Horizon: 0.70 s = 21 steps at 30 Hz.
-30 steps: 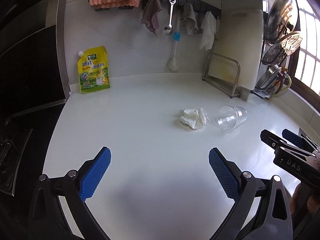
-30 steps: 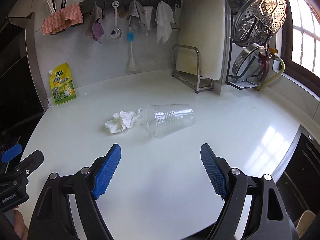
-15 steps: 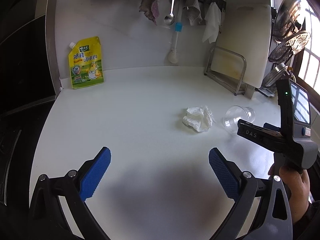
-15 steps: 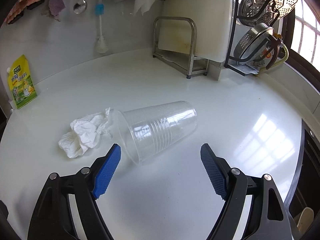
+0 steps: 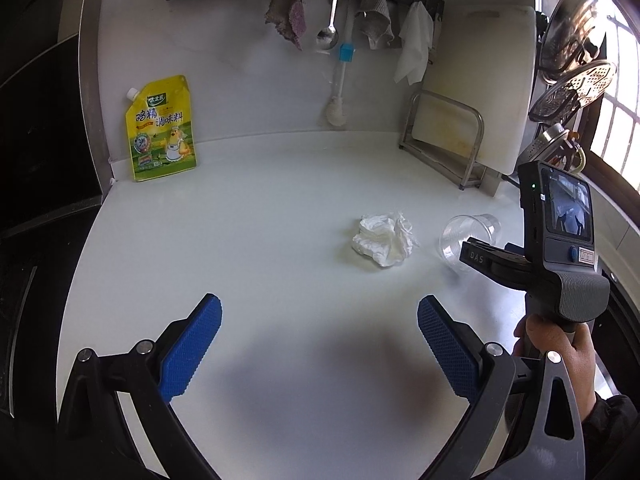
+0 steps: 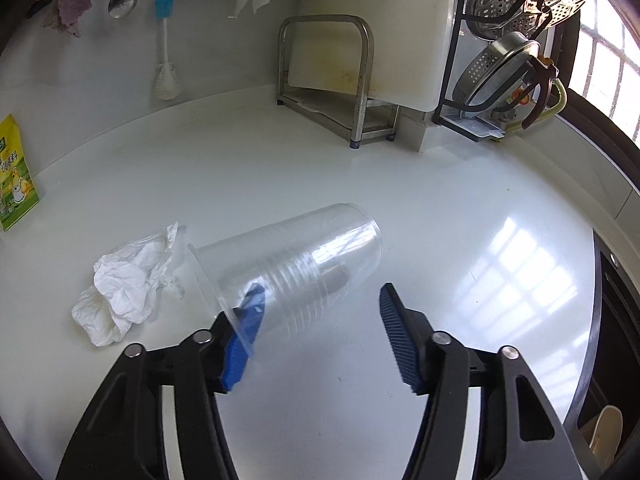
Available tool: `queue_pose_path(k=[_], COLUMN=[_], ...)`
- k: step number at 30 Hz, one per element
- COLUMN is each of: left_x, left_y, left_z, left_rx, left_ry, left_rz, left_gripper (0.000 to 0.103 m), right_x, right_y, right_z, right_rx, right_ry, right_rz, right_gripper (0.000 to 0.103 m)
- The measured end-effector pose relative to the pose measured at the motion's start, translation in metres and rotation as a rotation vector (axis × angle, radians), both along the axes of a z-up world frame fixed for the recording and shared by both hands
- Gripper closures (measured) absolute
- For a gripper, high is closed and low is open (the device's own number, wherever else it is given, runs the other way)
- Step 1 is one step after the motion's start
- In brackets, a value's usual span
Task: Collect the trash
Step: 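Grasp the rim of the clear plastic cup with the right tool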
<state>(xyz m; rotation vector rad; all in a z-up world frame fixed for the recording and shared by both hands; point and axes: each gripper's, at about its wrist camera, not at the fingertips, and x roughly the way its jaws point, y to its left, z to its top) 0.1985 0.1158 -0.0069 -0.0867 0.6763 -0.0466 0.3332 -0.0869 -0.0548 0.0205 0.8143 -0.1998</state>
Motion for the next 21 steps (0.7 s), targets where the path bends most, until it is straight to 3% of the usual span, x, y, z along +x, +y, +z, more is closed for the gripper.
queue_pose_path(k=[2, 5, 15, 21], left_x=[0.003, 0.009, 0.046, 0.078], left_y=[-0.001, -0.002, -0.033, -0.06], left_z=[0.002, 0.006, -0.004, -0.016], left_rx=[-0.016, -0.023, -0.003, 0.018], left_ry=[0.015, 0.02, 0.038, 0.069], left_rz=[-0.012, -0.001, -0.023, -0.05], left_gripper=[0.007, 0.006, 0.006, 0.006], right_x=[0.0, -0.001, -0.019, -0.029], right_y=[-0.005, -0.018, -0.065, -0.095], right_z=[-0.001, -0.001, 0.013, 0.02], right_rx=[0.019, 0.07, 0.225, 0.265], right_ry=[0.004, 0.007, -0.078, -0.11], right_rz=[0.004, 0.011, 0.054, 0.053], right_gripper=[0.074, 0.095, 0.099, 0.099])
